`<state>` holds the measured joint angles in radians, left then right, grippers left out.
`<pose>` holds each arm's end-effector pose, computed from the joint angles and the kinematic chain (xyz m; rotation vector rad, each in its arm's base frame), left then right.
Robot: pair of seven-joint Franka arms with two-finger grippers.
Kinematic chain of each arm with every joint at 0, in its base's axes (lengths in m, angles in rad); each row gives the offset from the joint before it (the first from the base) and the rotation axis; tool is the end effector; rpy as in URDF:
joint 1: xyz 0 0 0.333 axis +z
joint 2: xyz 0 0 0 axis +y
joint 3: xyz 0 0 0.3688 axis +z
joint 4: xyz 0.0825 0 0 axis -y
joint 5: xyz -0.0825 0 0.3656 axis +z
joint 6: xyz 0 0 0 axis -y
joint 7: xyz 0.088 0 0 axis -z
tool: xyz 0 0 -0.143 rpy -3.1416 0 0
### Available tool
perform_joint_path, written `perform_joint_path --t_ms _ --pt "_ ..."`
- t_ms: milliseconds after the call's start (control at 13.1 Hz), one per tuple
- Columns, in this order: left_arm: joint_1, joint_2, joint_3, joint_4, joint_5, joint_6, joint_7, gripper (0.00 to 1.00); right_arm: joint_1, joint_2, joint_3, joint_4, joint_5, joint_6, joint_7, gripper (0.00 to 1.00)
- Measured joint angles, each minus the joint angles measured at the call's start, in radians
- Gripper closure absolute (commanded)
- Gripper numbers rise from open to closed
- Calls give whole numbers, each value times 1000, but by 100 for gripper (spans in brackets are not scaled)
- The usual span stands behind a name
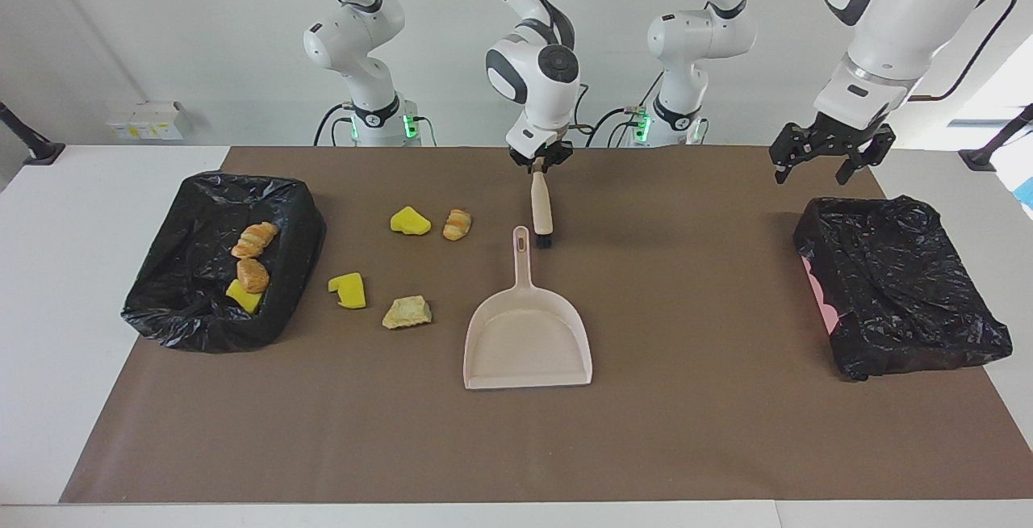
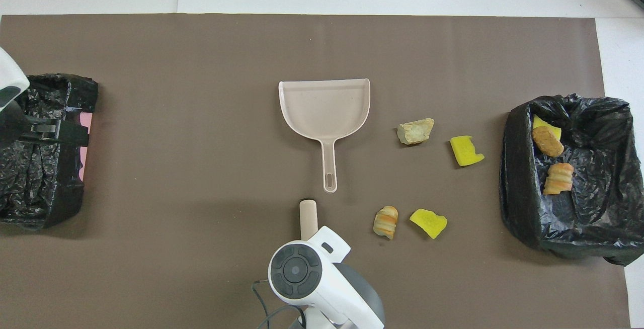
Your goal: Sweep and dump trash in bin
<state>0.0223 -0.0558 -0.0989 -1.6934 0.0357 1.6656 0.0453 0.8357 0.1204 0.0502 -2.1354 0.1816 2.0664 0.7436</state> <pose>0.5229 -0.0369 0.6232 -3.0946 0.1932 -0.0440 0.3187 0.4135 0.3660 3.0882 0.0630 -0.3786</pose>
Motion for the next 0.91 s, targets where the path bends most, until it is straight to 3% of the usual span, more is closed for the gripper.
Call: perform_joint_path --t_ms 152,914 --pt "0 0 0 0 0 0 0 0 0 0 0 0 16 0 0 99" --pt "0 0 -3 -1 0 0 0 0 -3 -10 -4 1 18 -84 0 99"
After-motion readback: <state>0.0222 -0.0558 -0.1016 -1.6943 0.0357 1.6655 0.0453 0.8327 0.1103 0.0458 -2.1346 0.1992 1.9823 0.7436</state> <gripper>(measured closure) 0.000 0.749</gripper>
